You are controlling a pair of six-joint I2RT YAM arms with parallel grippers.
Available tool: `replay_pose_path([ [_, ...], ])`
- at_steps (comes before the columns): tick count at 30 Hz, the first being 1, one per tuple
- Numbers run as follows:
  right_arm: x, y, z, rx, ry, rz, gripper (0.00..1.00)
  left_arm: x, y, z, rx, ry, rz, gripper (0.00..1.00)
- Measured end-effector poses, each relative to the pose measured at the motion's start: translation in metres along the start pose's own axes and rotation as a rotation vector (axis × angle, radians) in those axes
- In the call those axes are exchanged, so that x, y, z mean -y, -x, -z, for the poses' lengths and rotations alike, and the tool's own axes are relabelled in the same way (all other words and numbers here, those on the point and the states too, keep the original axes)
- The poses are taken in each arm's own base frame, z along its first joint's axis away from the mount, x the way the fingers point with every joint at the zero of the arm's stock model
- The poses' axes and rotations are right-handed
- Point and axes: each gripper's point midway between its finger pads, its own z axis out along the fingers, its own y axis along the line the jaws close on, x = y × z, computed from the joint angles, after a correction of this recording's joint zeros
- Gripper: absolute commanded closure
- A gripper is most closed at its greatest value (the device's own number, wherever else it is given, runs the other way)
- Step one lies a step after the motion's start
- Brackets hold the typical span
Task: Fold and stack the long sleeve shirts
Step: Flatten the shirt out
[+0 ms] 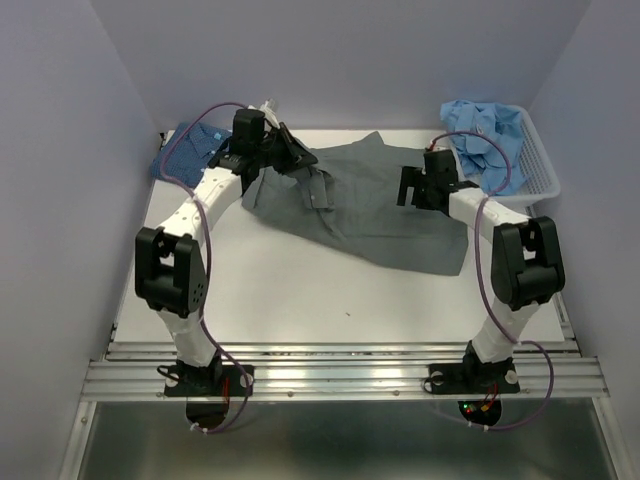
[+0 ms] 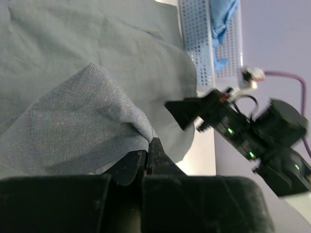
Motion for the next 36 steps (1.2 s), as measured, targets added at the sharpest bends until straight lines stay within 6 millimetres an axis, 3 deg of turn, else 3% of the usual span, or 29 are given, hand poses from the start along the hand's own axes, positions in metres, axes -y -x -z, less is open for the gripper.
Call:
replay_pose_path([
  [5,0.024,0.000,0.032,0.040,-0.122,-0.061,0.00,-0.021,0.006,-0.029,-0.020,0.053,0.028,1.00],
  [8,0.037,-0.009,0.048,0.043,-0.187,-0.110,0.00,-0.030,0.003,-0.033,-0.028,0.085,0.041,1.00],
  [17,0.101,-0.101,0.085,-0.143,-0.376,-0.326,0.00,-0.058,0.019,-0.021,0.041,0.167,0.064,1.00],
  [25,0.101,-0.149,0.092,-0.268,-0.389,-0.389,0.00,-0.075,0.028,-0.010,0.074,0.199,0.067,1.00],
  [28,0.100,-0.154,0.088,-0.275,-0.383,-0.401,0.00,-0.074,0.025,-0.009,0.071,0.198,0.060,1.00],
  [30,0.097,-0.150,0.082,-0.260,-0.363,-0.409,0.09,-0.073,0.026,-0.008,0.074,0.194,0.052,1.00],
  [31,0.096,-0.149,0.080,-0.253,-0.358,-0.411,0.18,-0.073,0.026,-0.007,0.076,0.192,0.047,1.00],
  [32,0.094,-0.146,0.076,-0.242,-0.346,-0.412,0.43,-0.072,0.026,-0.005,0.080,0.188,0.040,1.00],
  [34,0.091,-0.142,0.071,-0.227,-0.325,-0.413,0.73,-0.069,0.026,-0.001,0.088,0.182,0.031,1.00],
  [36,0.087,-0.135,0.064,-0.200,-0.298,-0.421,0.82,-0.064,0.027,0.004,0.101,0.176,0.020,1.00],
])
